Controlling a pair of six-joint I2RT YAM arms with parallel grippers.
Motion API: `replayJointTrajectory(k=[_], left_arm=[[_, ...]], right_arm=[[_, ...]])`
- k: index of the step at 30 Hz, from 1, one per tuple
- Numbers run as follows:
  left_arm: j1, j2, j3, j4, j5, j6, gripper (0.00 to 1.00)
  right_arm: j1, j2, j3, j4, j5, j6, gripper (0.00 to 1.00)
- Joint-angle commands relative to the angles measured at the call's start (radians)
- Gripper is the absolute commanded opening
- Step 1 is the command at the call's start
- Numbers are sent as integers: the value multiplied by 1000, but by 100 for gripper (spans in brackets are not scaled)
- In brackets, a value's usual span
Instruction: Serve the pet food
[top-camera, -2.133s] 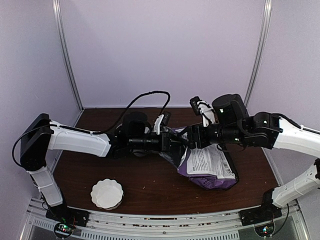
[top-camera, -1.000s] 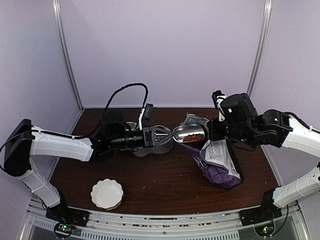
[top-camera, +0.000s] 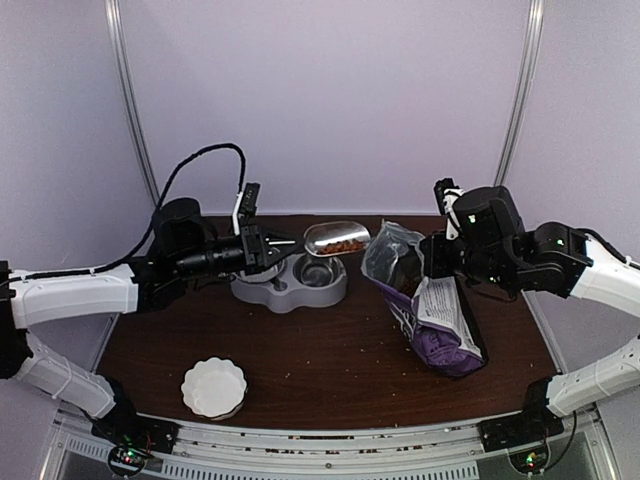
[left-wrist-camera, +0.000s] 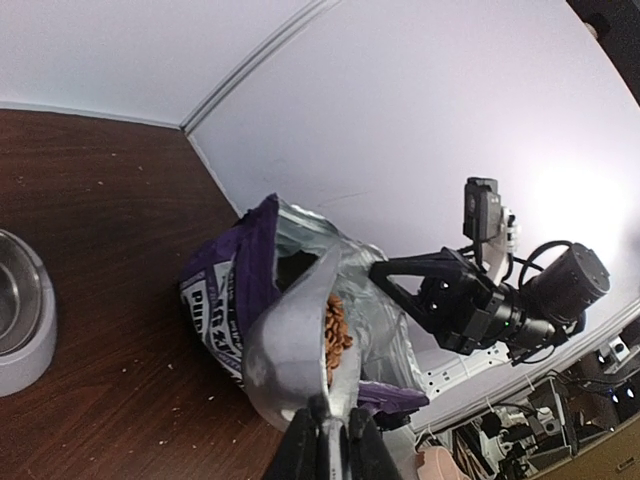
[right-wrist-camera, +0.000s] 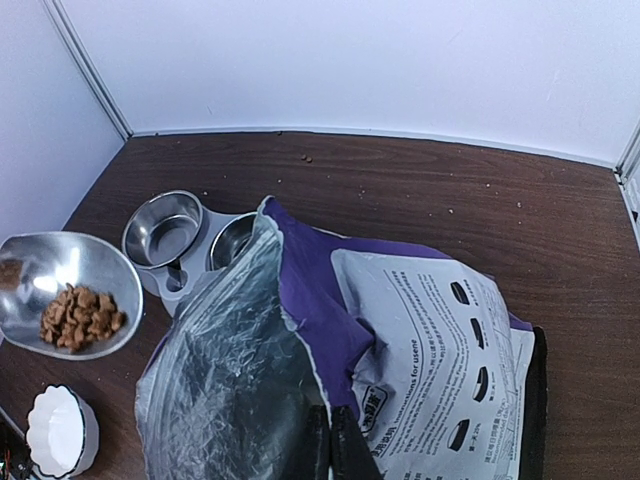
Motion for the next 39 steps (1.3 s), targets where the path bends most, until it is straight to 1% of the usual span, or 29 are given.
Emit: replayJointTrajectory(k=[1, 6, 12, 18, 21, 23, 28, 33, 39], left_arm=[[75, -68, -2, -125, 4, 23, 0], [194, -130, -15, -265, 43, 81, 0], [357, -170, -24, -400, 131, 169, 0], [523, -143, -16, -468, 258, 271, 0], [582, -113, 15, -538, 274, 364, 0], [610, -90, 30, -567, 287, 404, 0], [673, -40, 36, -569, 320, 456, 0], [688, -1, 54, -579, 309, 494, 0], [690, 31, 94, -647, 241, 558, 0]], right_arm=[[-7, -26, -5, 41, 11, 11, 0], [-12, -24, -13, 44, 6, 9, 0], [-17, -21, -13, 49, 3, 7, 0], [-20, -17, -13, 46, 3, 7, 0], [-20, -12, -13, 47, 1, 9, 0], [-22, -10, -12, 46, 0, 12, 0], [-22, -4, -11, 46, -1, 15, 0], [-24, -2, -9, 43, 1, 16, 0], [-27, 4, -5, 37, 1, 14, 0]])
